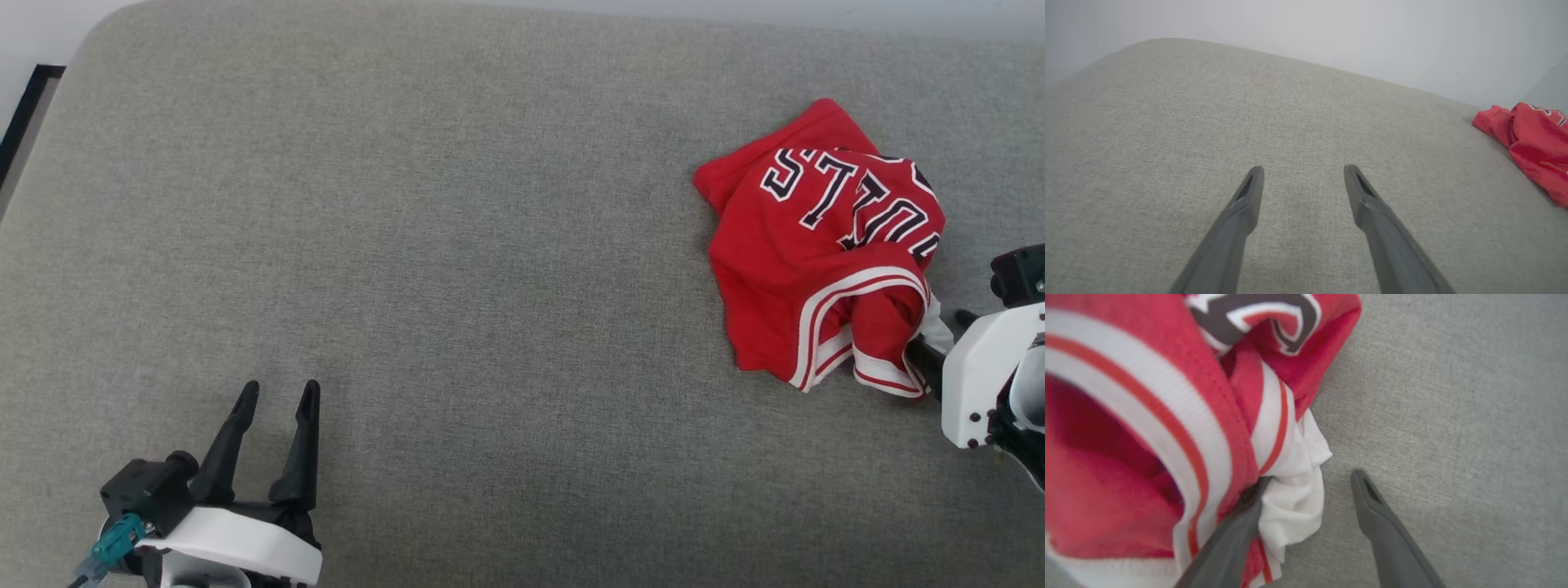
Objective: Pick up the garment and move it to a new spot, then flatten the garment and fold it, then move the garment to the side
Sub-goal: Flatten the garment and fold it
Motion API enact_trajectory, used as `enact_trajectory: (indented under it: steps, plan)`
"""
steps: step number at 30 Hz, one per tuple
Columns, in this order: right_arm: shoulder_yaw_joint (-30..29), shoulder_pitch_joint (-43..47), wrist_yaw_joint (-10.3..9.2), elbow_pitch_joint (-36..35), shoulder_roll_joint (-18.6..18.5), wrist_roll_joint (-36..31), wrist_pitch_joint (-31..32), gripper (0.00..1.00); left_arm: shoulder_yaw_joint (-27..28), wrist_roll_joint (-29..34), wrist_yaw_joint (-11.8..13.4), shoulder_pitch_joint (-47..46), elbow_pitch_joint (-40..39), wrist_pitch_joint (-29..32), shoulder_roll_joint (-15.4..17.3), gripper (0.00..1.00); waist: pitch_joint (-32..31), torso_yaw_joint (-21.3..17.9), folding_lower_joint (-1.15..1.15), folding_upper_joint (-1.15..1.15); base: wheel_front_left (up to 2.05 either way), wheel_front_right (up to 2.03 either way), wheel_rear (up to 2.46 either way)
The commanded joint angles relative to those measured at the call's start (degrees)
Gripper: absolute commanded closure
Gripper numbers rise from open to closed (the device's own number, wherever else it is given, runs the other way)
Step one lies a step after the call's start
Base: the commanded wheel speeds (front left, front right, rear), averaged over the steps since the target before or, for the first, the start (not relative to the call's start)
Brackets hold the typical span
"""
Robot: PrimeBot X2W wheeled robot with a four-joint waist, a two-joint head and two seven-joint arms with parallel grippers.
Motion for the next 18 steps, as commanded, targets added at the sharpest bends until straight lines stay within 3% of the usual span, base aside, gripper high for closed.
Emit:
enact_trajectory:
  steps: [1, 2, 12, 18]
  plan:
    - [1.00, 0.21, 0.00, 0.47, 0.15, 0.73, 0.32, 0.90, 0.09, -0.15, 0.12, -1.09, 0.06, -0.29, -0.11, 0.00, 0.11, -0.19, 0.00, 0.00, 0.00, 0.00, 0.00]
    - [0.95, -0.02, 0.00, 0.45, -0.31, 0.70, -0.31, 1.00, 0.17, -0.17, 0.12, -1.10, 0.13, -0.29, -0.07, 0.00, 0.18, -0.41, 0.00, 0.00, 0.00, 0.00, 0.00]
    - [-14.28, -1.32, -0.01, 1.46, -1.55, -7.99, -8.20, 1.00, -0.73, -0.34, 0.12, -2.35, -0.09, -0.29, 0.59, 0.00, 1.09, -3.29, 0.00, 0.00, 0.00, 0.00, 0.00]
    - [-26.80, -0.96, -0.01, 3.39, 1.06, -18.47, -10.73, 1.00, -2.28, -0.73, 0.12, -3.46, -0.07, -0.29, 1.17, 0.00, 1.99, -3.71, 0.00, 0.00, 0.00, 0.00, 0.00]
